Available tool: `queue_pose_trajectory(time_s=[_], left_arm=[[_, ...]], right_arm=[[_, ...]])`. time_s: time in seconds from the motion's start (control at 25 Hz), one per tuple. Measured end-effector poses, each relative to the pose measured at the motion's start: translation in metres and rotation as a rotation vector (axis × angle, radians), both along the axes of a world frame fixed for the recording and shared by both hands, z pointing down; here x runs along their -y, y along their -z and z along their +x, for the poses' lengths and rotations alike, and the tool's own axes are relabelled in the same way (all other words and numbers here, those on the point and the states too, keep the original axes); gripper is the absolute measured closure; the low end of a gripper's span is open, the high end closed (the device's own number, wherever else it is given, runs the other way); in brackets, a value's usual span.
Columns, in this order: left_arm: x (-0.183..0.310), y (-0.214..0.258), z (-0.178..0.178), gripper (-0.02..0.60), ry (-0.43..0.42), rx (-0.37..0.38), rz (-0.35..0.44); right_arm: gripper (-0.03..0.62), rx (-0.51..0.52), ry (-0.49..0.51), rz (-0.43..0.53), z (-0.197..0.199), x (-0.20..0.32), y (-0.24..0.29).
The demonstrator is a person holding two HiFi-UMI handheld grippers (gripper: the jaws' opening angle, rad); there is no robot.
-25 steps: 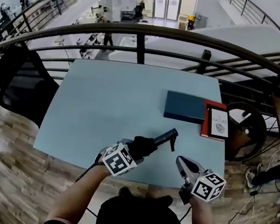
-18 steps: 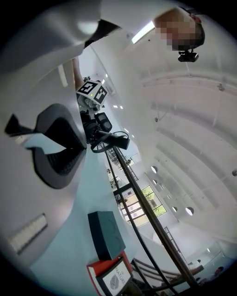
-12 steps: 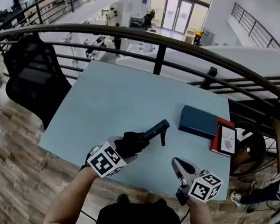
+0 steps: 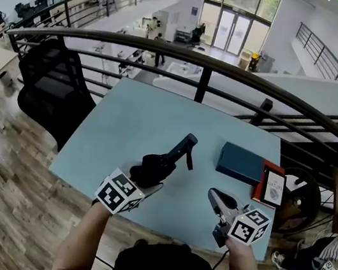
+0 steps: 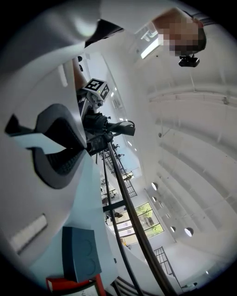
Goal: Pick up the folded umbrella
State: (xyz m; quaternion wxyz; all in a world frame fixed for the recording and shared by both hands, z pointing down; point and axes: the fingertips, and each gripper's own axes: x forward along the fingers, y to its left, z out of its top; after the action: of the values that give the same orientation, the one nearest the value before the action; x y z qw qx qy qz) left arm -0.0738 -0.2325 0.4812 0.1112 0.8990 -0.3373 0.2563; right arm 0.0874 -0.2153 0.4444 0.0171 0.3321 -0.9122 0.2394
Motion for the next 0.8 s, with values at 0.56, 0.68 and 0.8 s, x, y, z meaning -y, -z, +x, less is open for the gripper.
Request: queue_pose_trajectory(time_s=[0.56, 0.68, 0.8], left_arm=[[0.005, 0.048, 0.031, 0.311, 0.098, -0.117, 0.082], [0.007, 0.061, 0.035, 0.311, 0.108, -0.146, 0.109], [0.01, 0.071, 0.039, 0.311, 0.112, -0.188, 0.135]], right_arm=[[0.592, 0.043, -0.01, 0.084, 0.044, 0.017, 0.027], [0.592, 0.045, -0.014, 0.08, 0.048, 0.016, 0.024], [0.592, 0.039, -0.016, 0.09, 0.052, 0.014, 0.026]])
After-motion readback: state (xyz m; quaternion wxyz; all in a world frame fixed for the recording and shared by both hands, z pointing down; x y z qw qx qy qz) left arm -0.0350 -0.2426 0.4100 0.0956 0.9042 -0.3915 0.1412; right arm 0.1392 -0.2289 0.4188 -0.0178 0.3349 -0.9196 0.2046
